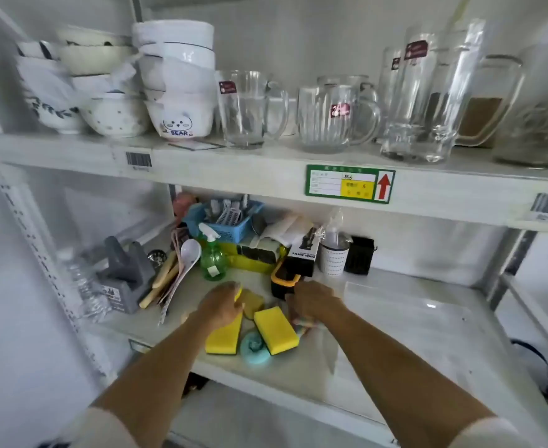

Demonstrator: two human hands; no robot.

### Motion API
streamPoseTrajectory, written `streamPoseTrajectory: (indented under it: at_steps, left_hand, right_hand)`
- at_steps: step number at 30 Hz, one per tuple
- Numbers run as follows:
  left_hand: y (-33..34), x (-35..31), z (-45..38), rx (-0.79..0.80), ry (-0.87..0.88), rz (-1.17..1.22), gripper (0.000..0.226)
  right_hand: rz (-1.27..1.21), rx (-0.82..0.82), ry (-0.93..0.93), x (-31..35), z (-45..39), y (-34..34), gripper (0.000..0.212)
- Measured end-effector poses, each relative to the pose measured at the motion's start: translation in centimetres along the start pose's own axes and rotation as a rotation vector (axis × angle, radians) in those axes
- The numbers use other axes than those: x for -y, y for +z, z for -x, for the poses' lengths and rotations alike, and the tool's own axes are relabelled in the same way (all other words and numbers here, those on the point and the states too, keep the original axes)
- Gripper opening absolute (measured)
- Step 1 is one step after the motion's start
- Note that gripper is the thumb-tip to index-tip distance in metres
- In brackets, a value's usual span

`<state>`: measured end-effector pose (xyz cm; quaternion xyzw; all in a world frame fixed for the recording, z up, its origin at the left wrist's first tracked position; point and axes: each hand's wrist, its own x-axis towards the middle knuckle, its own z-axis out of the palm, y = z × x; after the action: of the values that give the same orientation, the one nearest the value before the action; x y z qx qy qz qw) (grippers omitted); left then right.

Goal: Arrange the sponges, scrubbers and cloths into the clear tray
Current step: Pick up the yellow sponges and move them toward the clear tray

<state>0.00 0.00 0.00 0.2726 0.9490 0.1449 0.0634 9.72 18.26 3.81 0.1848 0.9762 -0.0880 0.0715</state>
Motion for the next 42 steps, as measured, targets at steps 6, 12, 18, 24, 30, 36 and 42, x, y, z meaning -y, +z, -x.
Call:
streamPoseTrajectory:
  at_steps: [6,12,18,24,30,36,42]
  left_hand:
    - [2.3,3.1,-1.0,0.08,-0.161,-0.056,0.056]
    - [4.6,4.3,-1.8,0.057,-0.193,-0.157,0.046]
    - [6.2,4.2,-2.7,0.061,-0.195,-0.206,0.044]
    - [6.9,4.1,-3.0,0.096,-0.252,-0.162,0.058]
    - [6.6,4.4,-2.9,0.094,-0.342,-0.021,0.093]
    - [6.2,4.6,-2.4,0.088,-0.364,0.052,0.09]
    - [4.2,3.4,-1.9,-0.025,-0.324,0.084,0.066]
  right_hand:
    - [0.006,0.07,0.0,0.9,-2.5,2.4,0.036]
    - [0.078,0.071,0.007,2.3,-4.5,5.0,0.045]
    - [0.04,0.111,0.049,3.0,-6.0,6.9,0.057]
    - [-0.006,0.119,0.064,3.3,-6.4,8.1,0.07]
    - [-0.074,0.098,0.097,3.5,-6.3,8.0,0.075]
    - [-0.109,0.061,0.122,3.8,-5.5,7.2,0.082]
    - [-0.278,0.013,0.151,3.5,-4.8,5.7,0.079]
